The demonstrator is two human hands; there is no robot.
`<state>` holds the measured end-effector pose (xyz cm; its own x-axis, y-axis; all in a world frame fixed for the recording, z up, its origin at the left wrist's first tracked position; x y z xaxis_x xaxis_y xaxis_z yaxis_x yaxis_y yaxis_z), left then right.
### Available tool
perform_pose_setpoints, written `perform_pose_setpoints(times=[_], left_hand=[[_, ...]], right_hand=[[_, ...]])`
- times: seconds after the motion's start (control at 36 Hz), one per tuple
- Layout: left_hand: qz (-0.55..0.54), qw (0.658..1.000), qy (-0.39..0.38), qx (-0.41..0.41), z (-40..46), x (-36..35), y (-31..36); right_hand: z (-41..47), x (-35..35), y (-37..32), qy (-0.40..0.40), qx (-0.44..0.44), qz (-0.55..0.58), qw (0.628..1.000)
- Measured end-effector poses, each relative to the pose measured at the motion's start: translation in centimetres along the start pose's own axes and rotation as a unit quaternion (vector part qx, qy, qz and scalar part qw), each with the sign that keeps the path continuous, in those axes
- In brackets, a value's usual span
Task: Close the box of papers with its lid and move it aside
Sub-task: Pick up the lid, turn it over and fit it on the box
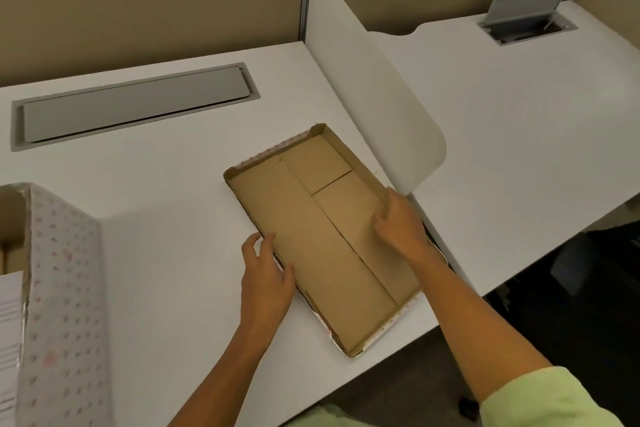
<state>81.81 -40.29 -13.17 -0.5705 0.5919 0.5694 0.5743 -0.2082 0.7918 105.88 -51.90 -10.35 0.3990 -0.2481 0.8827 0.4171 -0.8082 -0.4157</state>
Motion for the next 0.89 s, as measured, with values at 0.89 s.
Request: perform_pose_setpoints(times=[0.89], left_hand=[[-0.011, 0.983, 0.173, -0.058, -3.0, 6.3, 4.4]], right_hand=[[-4.7, 4.2, 1.1, -0.001, 0.041, 0.229, 0.973]])
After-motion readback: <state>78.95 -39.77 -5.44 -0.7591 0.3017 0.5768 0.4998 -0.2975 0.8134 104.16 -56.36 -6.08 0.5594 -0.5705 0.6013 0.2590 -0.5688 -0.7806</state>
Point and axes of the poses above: each hand's wrist, its own z-axis towards the middle knuckle, its own x-axis out of the back of the hand, y = z × x, the point moved 2 cm from there along z, towards the middle knuckle, and after that the axes turned 2 degrees about -z, right-handed, at the moved point
